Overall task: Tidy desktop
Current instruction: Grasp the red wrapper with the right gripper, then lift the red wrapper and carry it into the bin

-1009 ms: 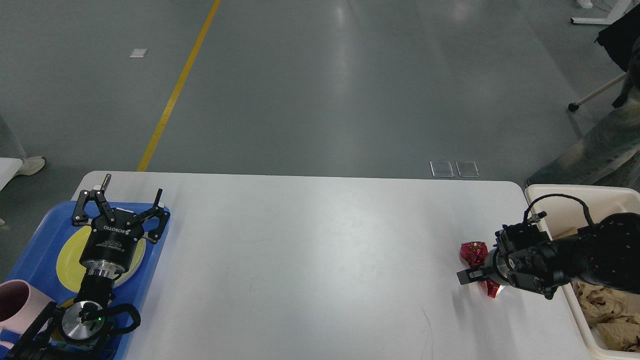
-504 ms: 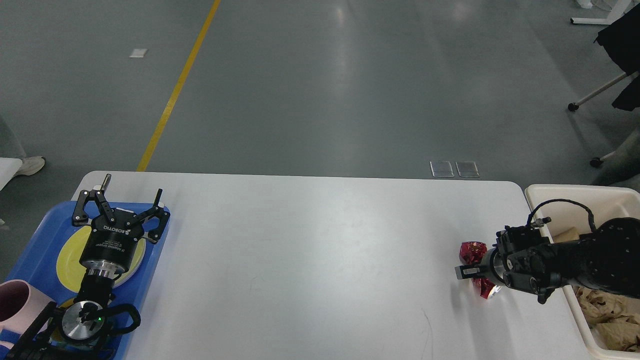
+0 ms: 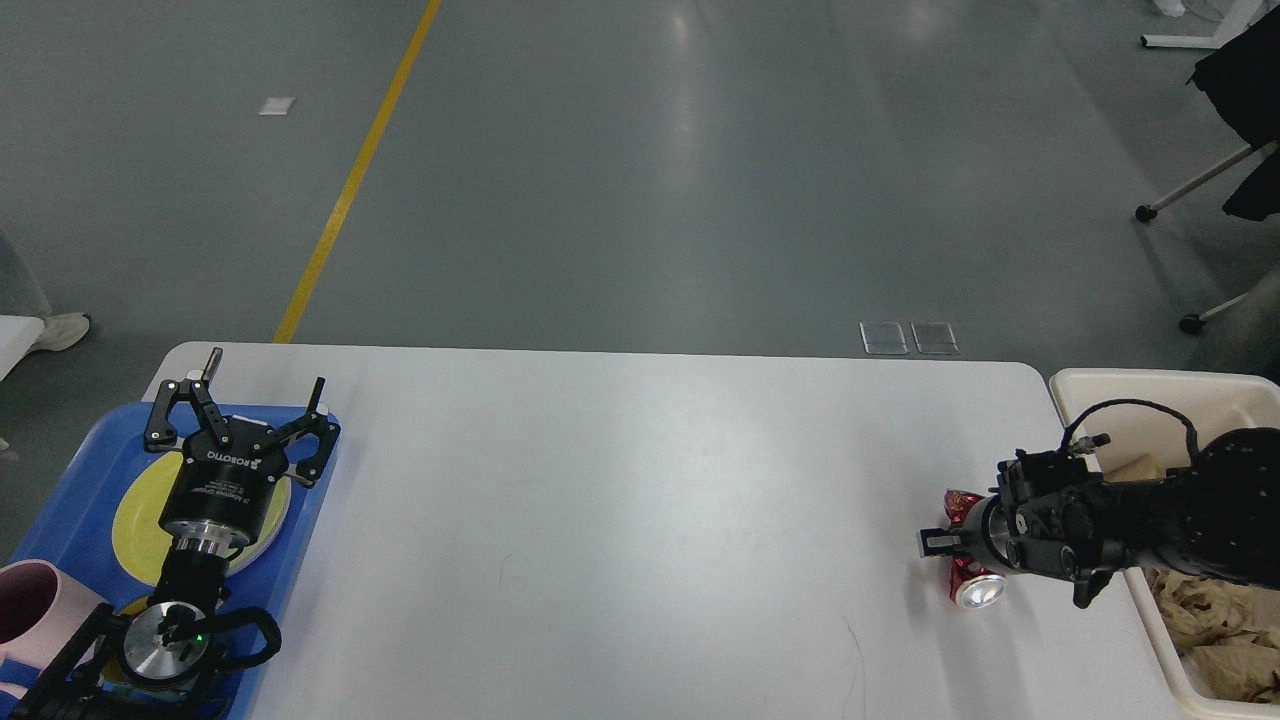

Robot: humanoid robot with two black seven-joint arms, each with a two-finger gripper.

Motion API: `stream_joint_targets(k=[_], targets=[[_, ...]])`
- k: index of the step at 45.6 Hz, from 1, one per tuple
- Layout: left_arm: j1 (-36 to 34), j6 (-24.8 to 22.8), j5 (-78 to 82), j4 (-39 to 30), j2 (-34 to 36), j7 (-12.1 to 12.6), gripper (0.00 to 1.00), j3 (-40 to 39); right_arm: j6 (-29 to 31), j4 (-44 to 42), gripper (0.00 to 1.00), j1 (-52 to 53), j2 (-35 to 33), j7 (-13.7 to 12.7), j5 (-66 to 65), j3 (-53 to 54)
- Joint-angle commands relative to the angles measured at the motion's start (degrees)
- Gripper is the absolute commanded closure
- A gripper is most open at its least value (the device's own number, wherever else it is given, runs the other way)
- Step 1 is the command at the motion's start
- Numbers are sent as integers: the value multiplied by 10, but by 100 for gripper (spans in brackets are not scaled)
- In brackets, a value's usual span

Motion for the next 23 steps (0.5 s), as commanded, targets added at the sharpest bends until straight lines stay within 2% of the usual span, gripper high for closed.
stream_joint_targets(k=[1,10,16,20,23], targets=[[0,0,0,1,0,0,3,0,1,3,100,1,-1,0,2,0],[0,0,0,0,0,0,3,0,30,45,100,35,-19,-5,3,-1],[0,0,0,0,0,0,3,0,79,131,100,123,-68,-18,38,-9],[1,0,0,0,0,0,3,0,123,199,100,204,-80,-35,72,-38],[0,0,0,0,0,0,3,0,137,254,100,273,-82,-38,98,-79]])
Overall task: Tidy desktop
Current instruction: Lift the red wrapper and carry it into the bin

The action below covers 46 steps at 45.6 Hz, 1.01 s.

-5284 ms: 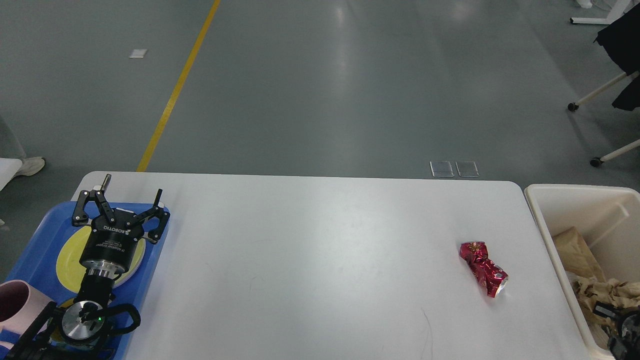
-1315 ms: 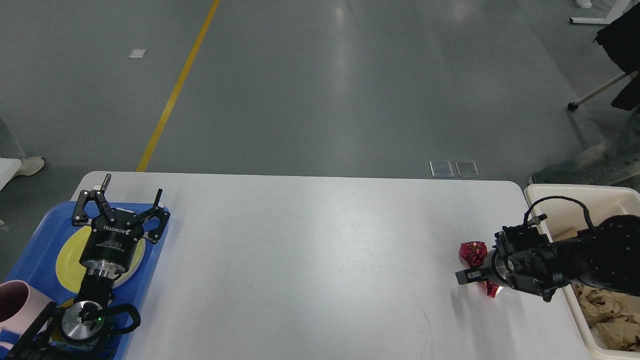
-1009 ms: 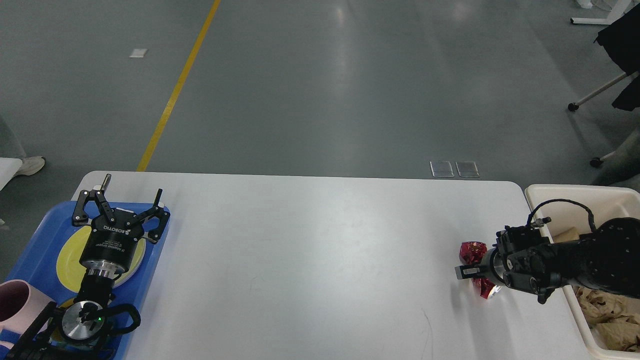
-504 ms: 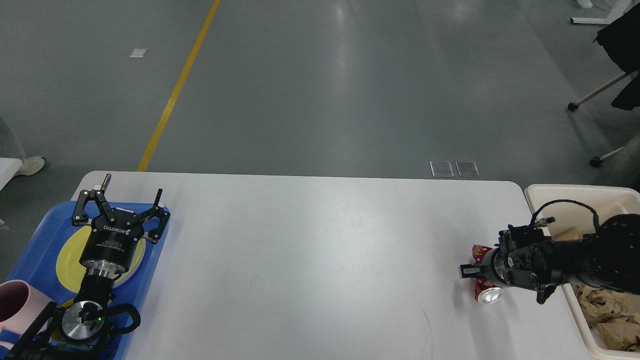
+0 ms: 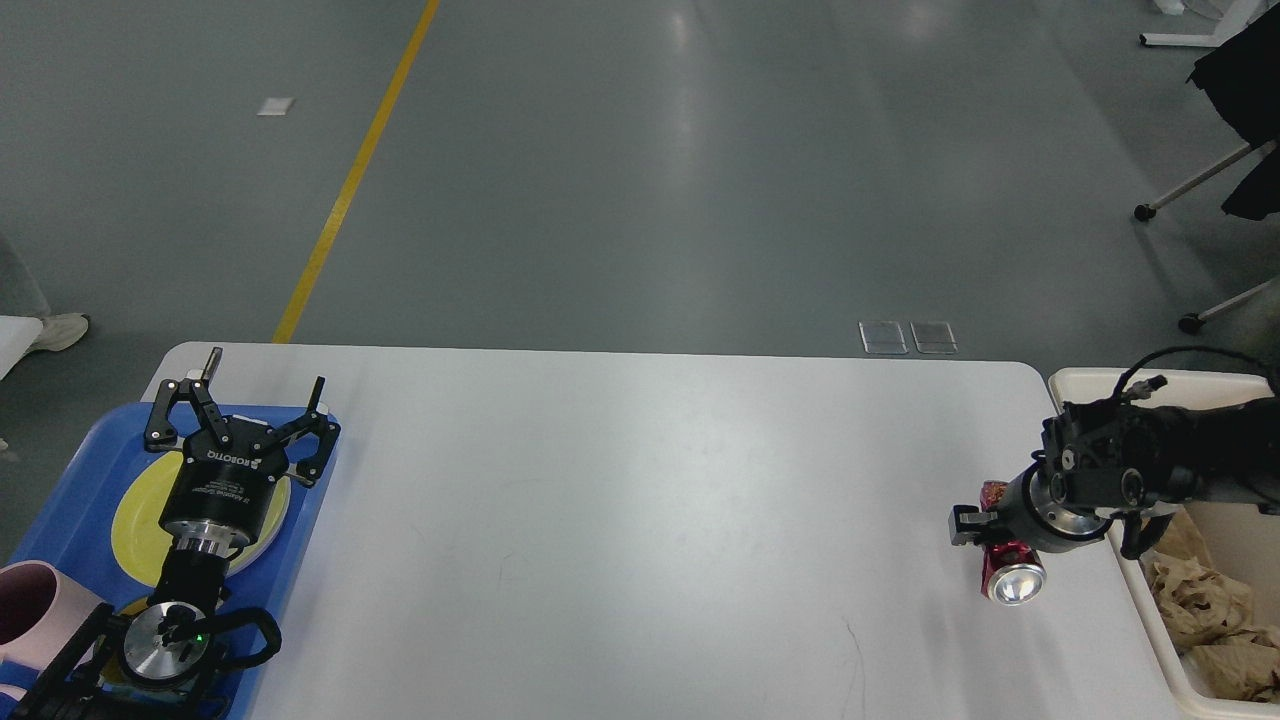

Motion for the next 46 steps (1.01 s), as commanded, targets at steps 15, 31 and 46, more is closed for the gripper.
stream_joint_targets(k=[15,31,46], targets=[[1,1,0,1,0,0,3,0,71,355,100,466,-6,14,176,-205],[1,2,0,0,0,0,3,0,58,341,100,464,-39,73,174,-299],[1,2,-1,1,0,0,3,0,27,41,100,181,-220,53,138,-237]])
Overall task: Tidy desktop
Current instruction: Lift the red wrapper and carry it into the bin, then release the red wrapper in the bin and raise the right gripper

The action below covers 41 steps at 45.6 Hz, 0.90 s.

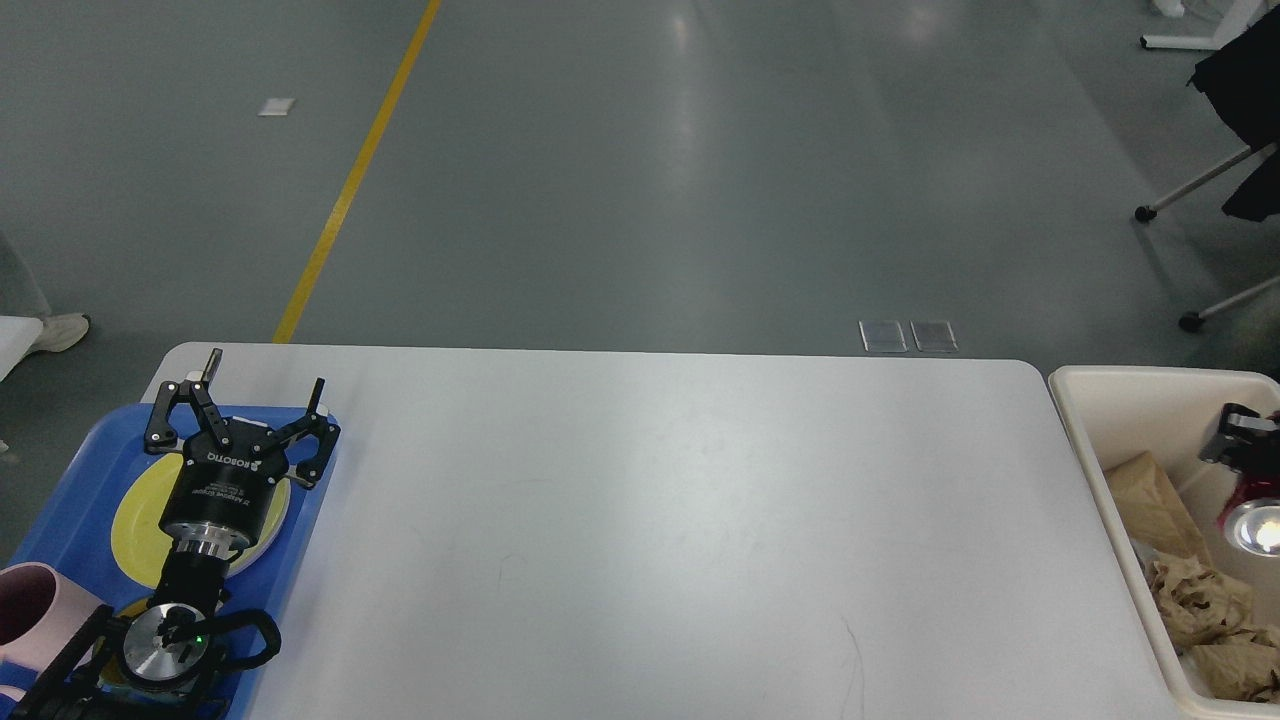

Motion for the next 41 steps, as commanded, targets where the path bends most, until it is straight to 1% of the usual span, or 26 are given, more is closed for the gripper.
stream_joint_targets(k=[1,7,12,18,22,25,29,33,41], targets=[[0,0,-1,0,0,0,3,0,0,-143,100,-146,-40,-2,-4,67],[0,0,-1,-1,0,0,3,0,-2,-290,100,-316,-47,-3,-4,166],[0,0,0,0,0,0,3,0,-15,-399,100,-455,-33,-3,-4,260],[-1,0,0,0,0,0,3,0,-38,-535,100,-605,24,-12,-6,342],[0,1,0,0,0,0,3,0,-54,-619,100,-678,66,-16,-6,371],[0,1,0,0,0,0,3,0,-82,-672,100,-730,97,-18,-6,389],[0,1,0,0,0,0,3,0,-130,-707,100,-780,127,-26,-6,405],[-1,1,-1,0,0,0,3,0,-155,-710,100,-798,138,-28,-6,409],[0,1,0,0,0,-1,3,0,-162,-710,100,-803,141,-29,-4,426]])
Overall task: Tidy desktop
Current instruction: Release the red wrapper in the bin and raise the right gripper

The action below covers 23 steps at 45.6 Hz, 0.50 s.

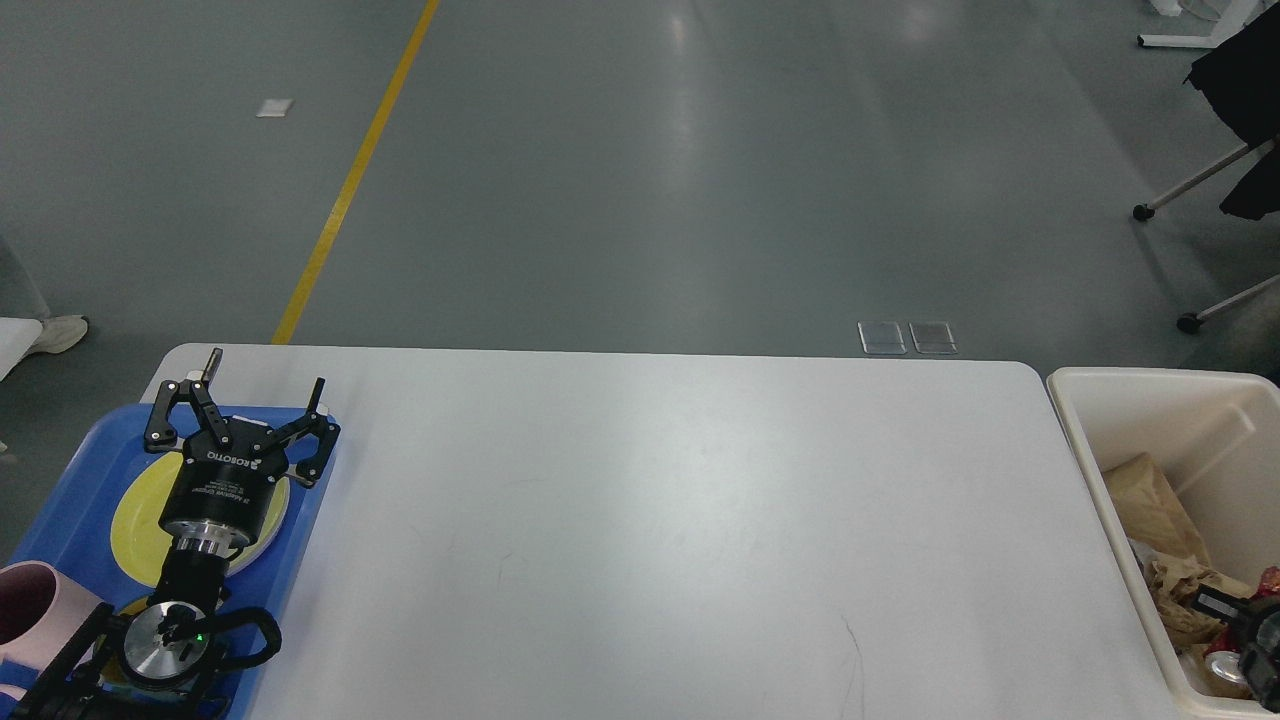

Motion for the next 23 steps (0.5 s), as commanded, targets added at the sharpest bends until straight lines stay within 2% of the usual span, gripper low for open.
stream_joint_targets(k=[1,8,10,13,14,15,23], targets=[[0,0,-1,0,0,0,3,0,-3,0,100,-4,2,-1,0,17],[0,0,-1,0,0,-1,3,0,-4,0,98,-4,-1,-1,0,32],[0,0,0,0,0,0,3,0,-6,0,72,-4,-1,-1,0,36],[0,0,-1,0,0,0,3,0,-16,0,19,-4,1,0,0,39],[0,0,-1,-1,0,0,3,0,-22,0,7,-4,3,0,0,39],[1,0,0,0,0,0,3,0,-26,2,0,-3,3,1,0,40],[0,0,0,0,0,0,3,0,-27,7,0,-1,3,1,0,40]])
